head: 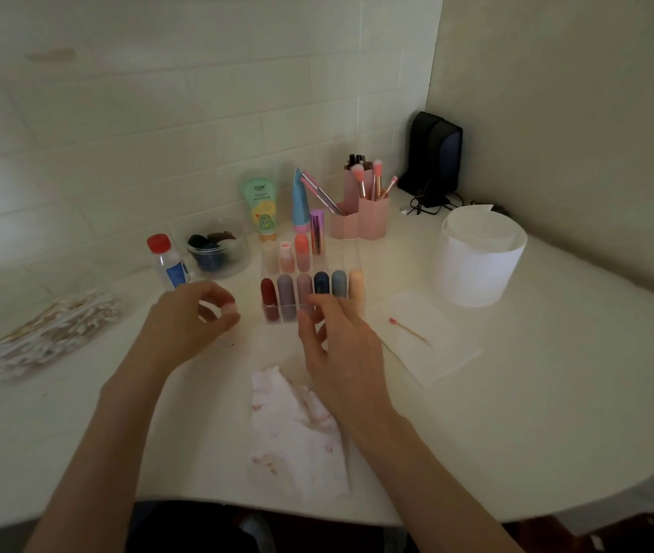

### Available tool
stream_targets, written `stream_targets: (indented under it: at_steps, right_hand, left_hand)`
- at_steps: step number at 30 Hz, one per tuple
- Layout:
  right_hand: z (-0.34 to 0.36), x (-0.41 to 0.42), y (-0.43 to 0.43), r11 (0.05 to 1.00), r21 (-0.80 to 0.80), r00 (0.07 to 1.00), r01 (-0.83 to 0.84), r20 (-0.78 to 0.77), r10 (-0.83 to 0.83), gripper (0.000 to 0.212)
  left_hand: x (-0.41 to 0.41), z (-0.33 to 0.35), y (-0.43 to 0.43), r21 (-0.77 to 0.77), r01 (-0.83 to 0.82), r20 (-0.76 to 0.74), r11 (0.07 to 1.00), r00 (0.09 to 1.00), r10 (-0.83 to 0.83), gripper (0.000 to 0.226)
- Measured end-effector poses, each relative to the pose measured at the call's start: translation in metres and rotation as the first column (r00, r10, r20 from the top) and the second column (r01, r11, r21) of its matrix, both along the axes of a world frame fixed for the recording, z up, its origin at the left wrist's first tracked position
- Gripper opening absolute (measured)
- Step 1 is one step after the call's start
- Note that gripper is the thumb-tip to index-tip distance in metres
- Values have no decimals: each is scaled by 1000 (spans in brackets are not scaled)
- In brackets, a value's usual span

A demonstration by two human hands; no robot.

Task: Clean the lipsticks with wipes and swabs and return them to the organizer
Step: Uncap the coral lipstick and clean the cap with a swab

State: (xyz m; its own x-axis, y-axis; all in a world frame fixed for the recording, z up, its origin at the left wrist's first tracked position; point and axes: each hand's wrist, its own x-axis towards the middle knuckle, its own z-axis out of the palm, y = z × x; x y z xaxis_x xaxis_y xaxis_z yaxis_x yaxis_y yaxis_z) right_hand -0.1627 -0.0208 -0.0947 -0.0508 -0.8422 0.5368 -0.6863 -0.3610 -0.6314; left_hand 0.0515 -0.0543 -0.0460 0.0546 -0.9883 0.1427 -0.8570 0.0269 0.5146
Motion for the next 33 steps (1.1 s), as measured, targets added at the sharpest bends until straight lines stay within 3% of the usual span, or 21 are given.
stream_targets:
  at_steps: [8,12,14,17,19,22,25,30,33]
  right_hand:
    - [-1,0,-1,999,41,1000,9,-22,-8,25]
    - [1,0,1,999,50,1000,-2,-18,3,33]
    - [0,0,1,999,53,1000,1,-24,0,29]
    - [0,1,0,999,38,1000,8,-25,-7,28]
    - [2,2,2,999,46,1000,3,-25,-2,31]
    - [3,1,2,999,33,999,11,-34,-10,30]
    - [3,0,3,999,27,999,20,-26,-19,26]
    - [5,2,3,999,38,999,26,-36,-25,28]
    - [7,2,4,999,48,999,24,-42,-22,30]
  left_hand:
    - [0,-7,14,101,-32,-61,994,997,38,21]
    - [1,-4,17,185,-13,-66,983,997,26,37]
    - [2,-3,16,100,-33,-94,994,995,43,44]
    - [-6,3,3,-161,-90,-199,983,978,57,34]
    - [-20,10,-15,-254,-97,-248,962,968,33,36]
    - [-44,17,-44,-228,-35,-274,973,961,-30,50]
    - [-59,20,-64,-205,21,-194,979,979,-61,58]
    - [-66,25,-79,-156,37,-128,987,990,-57,54]
    - [-63,22,-83,-202,32,-131,979,990,-60,41]
